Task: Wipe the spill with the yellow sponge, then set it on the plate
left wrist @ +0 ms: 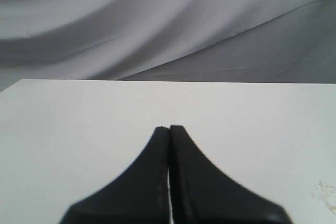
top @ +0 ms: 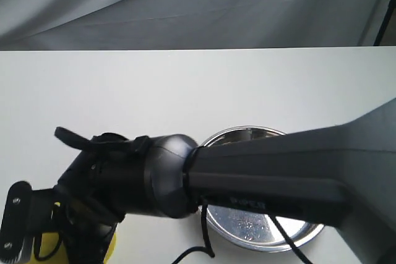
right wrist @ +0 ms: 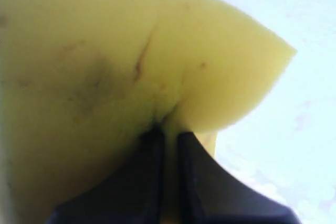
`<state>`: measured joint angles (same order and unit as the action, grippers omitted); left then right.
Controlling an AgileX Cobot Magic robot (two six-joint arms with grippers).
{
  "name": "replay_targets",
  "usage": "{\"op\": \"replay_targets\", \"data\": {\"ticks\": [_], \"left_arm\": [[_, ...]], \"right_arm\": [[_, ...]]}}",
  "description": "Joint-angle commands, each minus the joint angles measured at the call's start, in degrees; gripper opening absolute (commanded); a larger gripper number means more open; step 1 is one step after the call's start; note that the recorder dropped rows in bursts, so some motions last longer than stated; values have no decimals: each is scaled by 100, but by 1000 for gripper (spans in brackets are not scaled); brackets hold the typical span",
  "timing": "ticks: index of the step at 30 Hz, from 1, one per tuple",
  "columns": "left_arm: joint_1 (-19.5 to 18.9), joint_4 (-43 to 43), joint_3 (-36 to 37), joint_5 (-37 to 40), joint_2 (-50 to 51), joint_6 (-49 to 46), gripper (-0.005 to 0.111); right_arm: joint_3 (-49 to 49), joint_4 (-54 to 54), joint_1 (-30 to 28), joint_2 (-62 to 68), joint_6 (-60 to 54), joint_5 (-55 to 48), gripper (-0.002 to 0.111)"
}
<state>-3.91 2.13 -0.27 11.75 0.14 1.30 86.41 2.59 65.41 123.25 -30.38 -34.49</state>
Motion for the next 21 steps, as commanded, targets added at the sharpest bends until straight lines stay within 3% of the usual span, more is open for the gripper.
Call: {"op": "replay_targets", "data": {"ticks": [1,6,12,16,21], "left_arm": [[-12,0,27,-16,-14,9,0],[-12,0,27,-16,-14,9,0],[-12,0,27,-16,-14,9,0],[-12,0,27,-16,-14,9,0],[-12,0,27,-16,-14,9,0]], "right_arm": [[-32,-24,-498,153,88,482,0],[-32,209,-1184,380,410,570,0],[-32,1110,-1760,423,2099,686,0],[-32,1203,-1809,423,1851,354,0],[-32,983,-1432,386,734,-128,0]]}}
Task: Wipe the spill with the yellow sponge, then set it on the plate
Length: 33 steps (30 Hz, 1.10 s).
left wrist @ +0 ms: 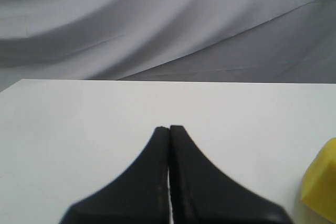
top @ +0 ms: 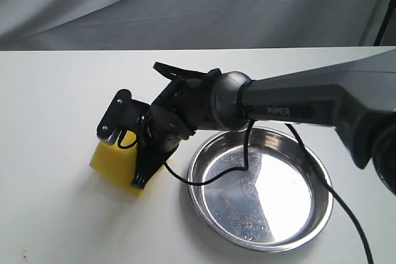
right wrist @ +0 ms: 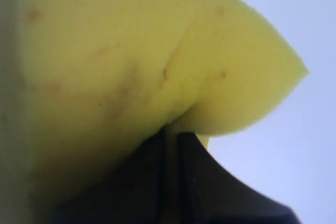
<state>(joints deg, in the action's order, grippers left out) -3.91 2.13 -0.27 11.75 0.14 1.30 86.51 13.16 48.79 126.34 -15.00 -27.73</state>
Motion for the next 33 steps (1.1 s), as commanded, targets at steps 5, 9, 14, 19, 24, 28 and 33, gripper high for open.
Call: {"op": "replay_targets", "data": {"ticks": [5,9,14,19,24,28,33], "left_arm": [[-12,0,27,-16,-14,9,0],[-12,0,27,-16,-14,9,0],[-12,0,27,-16,-14,9,0],[-12,0,27,-16,-14,9,0],[-12,0,27,-16,-14,9,0],[-12,0,27,-16,-14,9,0],[-12,0,27,-16,-14,9,0]], "right_arm": [[-42,-131,974,-12,-1629,-1069,0],[111,-180,1557,-95,-1670,-790,0],[973,-180,2098,89,-1896,-790,0],[2029,-180,2068,615,-1910,-1258,0],[2897,52,1725,1211,-1886,-2551,0],[2994,1058,1311,1400,-624,-3020,0],[2994,1428,749,1438,-22,-3817,0]]}}
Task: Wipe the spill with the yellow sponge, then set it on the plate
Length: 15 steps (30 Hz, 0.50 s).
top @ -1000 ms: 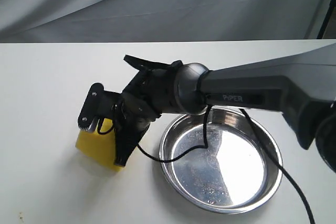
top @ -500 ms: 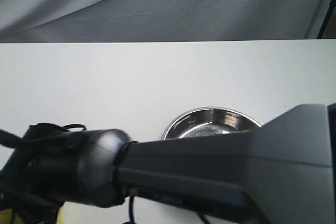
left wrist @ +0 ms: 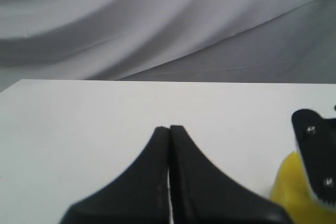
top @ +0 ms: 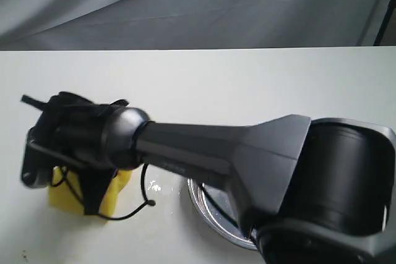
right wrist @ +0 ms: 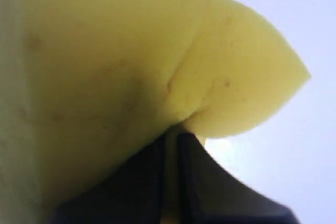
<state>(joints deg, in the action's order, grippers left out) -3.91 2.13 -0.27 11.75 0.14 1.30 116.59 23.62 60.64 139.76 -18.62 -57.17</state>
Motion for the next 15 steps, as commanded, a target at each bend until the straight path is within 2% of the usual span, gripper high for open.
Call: {"op": "replay_targets", "data": {"ticks": [1,7,12,15], "left_arm": [[-12,0,27,-16,-14,9,0],[-12,0,27,-16,-14,9,0],[-12,0,27,-16,-14,9,0],[-12,0,27,-16,-14,9,0]], "right_arm": [[-14,369,-518,96,341,-1017,0],[-14,-31,-613,96,325,-1279,0],[-52,-1571,-587,-118,280,-1279,0],[-65,-2086,-466,-319,258,-1279,0]]}}
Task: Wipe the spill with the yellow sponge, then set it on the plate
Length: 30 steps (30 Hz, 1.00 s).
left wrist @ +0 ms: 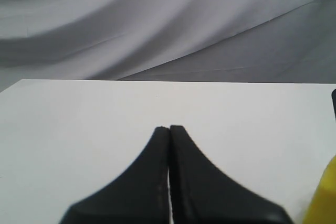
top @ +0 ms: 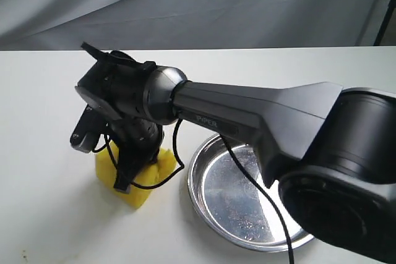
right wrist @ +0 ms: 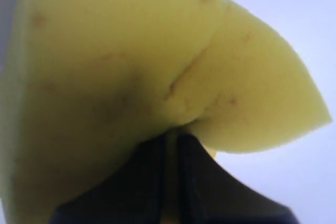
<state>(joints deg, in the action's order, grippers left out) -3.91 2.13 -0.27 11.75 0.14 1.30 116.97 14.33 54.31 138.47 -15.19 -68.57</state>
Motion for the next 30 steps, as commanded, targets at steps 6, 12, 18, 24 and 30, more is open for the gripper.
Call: {"op": "replay_targets", "data": {"ticks": [6,12,18,24,30], "left_arm": [[-12,0,27,-16,-14,9,0],[-12,0,27,-16,-14,9,0],[-12,0,27,-16,-14,9,0],[-12,0,27,-16,-14,9,0],[-12,0,27,-16,-14,9,0]], "right_arm": [[-344,-1288,579,-788,637,-140,0],[-943,-1251,568,-823,1693,-140,0],[-957,-1219,568,-823,1717,-140,30],[-957,-1181,568,-823,1731,-140,54],[-957,-1196,568,-907,1731,-140,55]]}}
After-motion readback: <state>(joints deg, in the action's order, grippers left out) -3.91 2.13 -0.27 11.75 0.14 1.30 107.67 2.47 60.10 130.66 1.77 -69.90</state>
